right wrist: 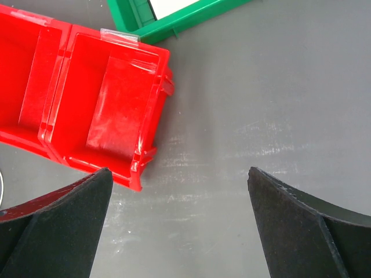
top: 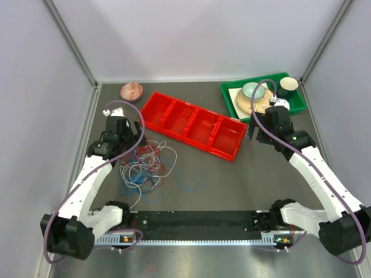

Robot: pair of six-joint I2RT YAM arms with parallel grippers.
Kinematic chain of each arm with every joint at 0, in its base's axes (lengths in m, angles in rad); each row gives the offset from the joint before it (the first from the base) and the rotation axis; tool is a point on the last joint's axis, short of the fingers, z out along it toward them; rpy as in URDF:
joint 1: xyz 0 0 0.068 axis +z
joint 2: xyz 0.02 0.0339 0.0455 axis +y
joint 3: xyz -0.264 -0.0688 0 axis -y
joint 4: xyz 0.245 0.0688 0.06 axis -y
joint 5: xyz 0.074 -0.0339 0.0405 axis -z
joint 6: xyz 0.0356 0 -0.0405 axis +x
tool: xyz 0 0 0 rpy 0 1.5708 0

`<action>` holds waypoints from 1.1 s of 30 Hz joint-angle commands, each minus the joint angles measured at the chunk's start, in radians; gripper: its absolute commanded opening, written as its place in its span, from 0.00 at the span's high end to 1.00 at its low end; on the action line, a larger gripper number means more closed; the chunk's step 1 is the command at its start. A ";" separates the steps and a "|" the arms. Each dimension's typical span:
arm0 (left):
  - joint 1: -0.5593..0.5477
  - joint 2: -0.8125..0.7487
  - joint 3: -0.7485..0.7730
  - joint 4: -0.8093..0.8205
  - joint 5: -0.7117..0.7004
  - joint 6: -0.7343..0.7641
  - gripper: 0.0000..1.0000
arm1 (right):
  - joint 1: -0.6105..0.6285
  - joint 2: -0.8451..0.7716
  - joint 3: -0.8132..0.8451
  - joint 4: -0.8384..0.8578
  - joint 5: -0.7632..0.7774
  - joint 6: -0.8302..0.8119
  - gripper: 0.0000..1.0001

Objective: Untangle the cables

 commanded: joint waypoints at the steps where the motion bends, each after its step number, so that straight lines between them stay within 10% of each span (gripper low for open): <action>1: 0.003 0.000 0.013 0.004 -0.053 -0.037 0.01 | 0.005 -0.034 0.000 0.029 0.010 0.006 0.01; 15: -0.014 0.180 0.044 -0.033 0.052 -0.153 0.01 | 0.005 -0.034 -0.020 0.037 -0.028 0.020 0.01; 26: -0.146 0.328 0.064 -0.008 -0.203 -0.285 0.02 | 0.005 -0.039 -0.031 0.054 -0.064 0.022 0.01; 33: -0.146 0.382 0.022 0.122 -0.188 -0.270 0.22 | 0.007 -0.043 -0.045 0.059 -0.064 0.020 0.01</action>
